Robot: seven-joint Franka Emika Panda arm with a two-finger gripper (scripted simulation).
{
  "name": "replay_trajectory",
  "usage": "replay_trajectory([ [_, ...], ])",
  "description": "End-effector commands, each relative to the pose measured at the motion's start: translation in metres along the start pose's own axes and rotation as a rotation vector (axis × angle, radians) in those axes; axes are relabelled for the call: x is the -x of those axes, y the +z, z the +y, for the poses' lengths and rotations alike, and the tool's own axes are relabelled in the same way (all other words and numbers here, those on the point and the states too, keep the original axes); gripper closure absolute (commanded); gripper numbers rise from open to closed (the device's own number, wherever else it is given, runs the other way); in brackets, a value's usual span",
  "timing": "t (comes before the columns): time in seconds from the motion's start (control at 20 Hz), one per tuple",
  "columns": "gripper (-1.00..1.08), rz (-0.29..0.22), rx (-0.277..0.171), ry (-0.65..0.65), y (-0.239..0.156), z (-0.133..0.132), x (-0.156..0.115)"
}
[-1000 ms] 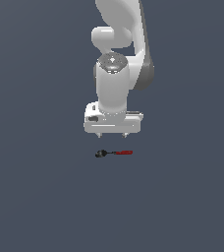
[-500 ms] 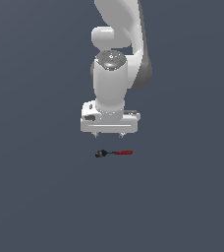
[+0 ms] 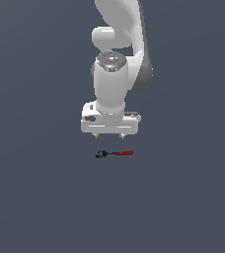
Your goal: Pick up the object and move it to a goal position.
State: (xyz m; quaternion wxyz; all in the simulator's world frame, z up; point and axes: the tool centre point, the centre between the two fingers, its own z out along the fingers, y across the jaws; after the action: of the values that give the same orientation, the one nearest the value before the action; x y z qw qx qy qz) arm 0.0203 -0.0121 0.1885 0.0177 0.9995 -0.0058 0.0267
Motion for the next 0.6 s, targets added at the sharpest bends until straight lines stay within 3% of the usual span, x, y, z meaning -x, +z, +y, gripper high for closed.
replay_trajectory([
  [0.0,-0.92,-0.002,-0.002,0.026,0.003,-0.001,0.000],
  [0.55,-0.92,-0.015,-0.015,0.247,0.024,-0.007,0.003],
])
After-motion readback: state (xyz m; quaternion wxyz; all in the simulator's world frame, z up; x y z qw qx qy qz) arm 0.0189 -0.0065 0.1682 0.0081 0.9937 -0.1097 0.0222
